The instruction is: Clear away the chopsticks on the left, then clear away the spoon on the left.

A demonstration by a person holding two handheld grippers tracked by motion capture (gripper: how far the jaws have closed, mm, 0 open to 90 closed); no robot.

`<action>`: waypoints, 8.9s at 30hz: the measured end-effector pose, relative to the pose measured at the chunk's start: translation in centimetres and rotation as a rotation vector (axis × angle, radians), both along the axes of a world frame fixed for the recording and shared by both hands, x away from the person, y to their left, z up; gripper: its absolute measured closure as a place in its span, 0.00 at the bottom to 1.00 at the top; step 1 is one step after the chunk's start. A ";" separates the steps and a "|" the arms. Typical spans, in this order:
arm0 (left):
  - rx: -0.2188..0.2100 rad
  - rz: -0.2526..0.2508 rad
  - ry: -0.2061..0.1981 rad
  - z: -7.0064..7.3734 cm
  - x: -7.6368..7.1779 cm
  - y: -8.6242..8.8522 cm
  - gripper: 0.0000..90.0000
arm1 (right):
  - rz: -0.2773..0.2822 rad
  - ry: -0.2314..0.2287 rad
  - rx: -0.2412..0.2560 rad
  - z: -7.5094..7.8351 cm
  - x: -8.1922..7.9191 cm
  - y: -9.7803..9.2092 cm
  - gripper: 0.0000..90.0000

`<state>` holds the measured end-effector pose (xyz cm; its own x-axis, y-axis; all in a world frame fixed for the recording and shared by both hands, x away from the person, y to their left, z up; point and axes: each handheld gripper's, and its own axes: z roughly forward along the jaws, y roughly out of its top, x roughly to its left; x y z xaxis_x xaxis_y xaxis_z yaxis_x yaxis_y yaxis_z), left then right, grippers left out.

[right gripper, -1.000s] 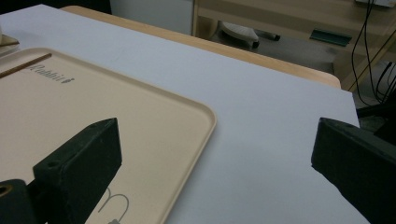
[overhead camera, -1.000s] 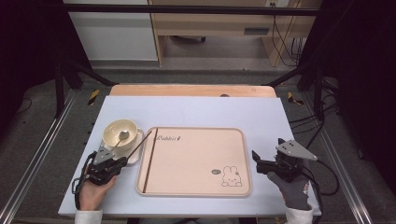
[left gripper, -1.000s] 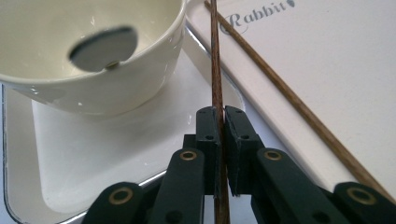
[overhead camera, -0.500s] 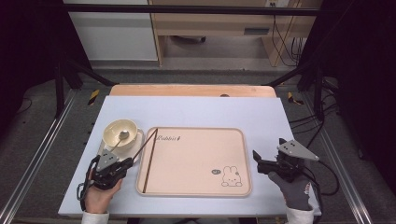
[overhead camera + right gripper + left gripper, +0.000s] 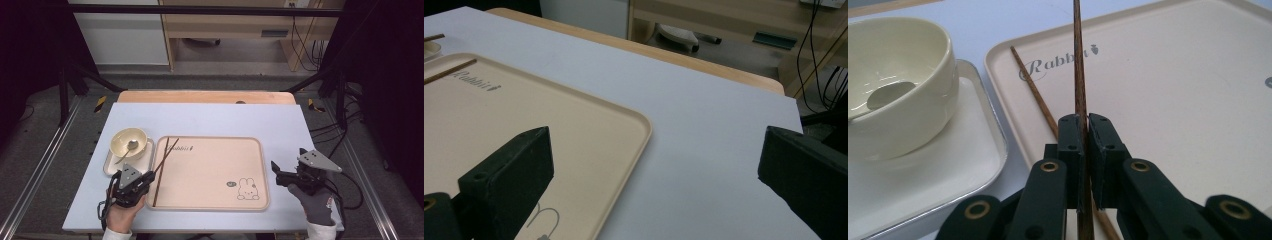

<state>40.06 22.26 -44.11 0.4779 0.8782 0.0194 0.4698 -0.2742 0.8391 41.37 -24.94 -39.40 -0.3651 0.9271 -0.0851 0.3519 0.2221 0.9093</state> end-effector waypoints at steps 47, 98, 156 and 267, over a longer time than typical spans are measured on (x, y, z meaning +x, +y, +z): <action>-0.233 0.348 -0.052 -0.8 0.4 -4.3 0.94 | 0.013 0.010 -0.009 -0.3 0.1 0.3 0.01; -0.051 0.407 0.108 -4.3 3.3 -5.2 0.94 | 0.011 0.014 -0.022 -0.4 0.2 0.4 0.01; 0.010 -0.059 0.002 -0.3 1.0 2.1 0.36 | 0.000 0.012 -0.038 -0.2 -0.2 0.2 0.02; 0.023 0.088 -0.118 1.7 2.7 9.6 0.90 | 0.040 0.061 -0.066 -1.4 0.7 1.5 0.02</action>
<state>42.76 31.89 -42.40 0.3928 0.9151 0.0914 0.3911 -0.2562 0.8840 42.06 -23.48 -40.82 -0.4083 0.9047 -0.1217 0.3962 0.2957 0.8693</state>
